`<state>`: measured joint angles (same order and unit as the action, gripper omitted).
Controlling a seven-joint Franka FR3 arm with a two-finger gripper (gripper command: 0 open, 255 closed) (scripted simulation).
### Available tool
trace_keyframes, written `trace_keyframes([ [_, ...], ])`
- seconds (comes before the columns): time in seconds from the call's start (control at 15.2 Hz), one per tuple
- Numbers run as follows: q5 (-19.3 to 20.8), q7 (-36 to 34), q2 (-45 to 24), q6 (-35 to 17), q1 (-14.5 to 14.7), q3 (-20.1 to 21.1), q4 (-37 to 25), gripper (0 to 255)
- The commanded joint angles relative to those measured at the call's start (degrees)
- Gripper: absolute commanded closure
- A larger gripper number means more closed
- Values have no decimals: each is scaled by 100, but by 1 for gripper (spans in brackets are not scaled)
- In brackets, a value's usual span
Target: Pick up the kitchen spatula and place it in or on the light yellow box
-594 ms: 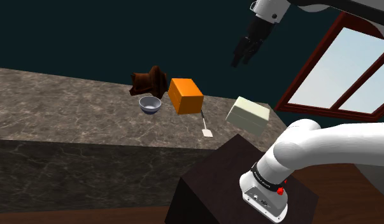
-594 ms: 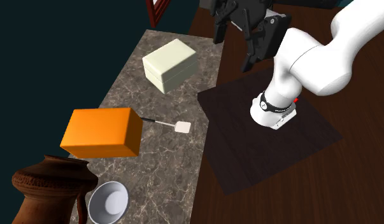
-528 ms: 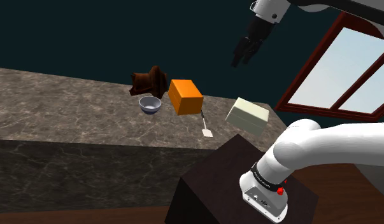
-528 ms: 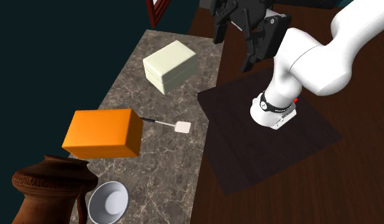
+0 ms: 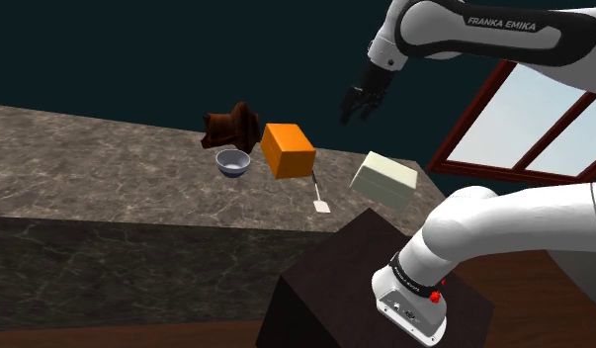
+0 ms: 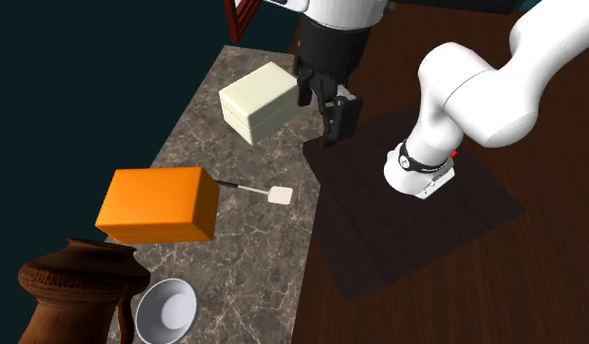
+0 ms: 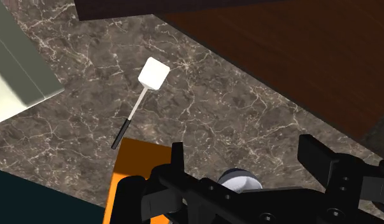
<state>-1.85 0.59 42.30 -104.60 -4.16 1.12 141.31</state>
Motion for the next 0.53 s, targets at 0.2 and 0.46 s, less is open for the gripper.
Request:
trace_keyframes([
  [0.2, 48, -270, -588, -993, -212, -17, 419, 0],
  [0.46, 95, -481, -1194, -1815, -383, -48, 658, 0],
])
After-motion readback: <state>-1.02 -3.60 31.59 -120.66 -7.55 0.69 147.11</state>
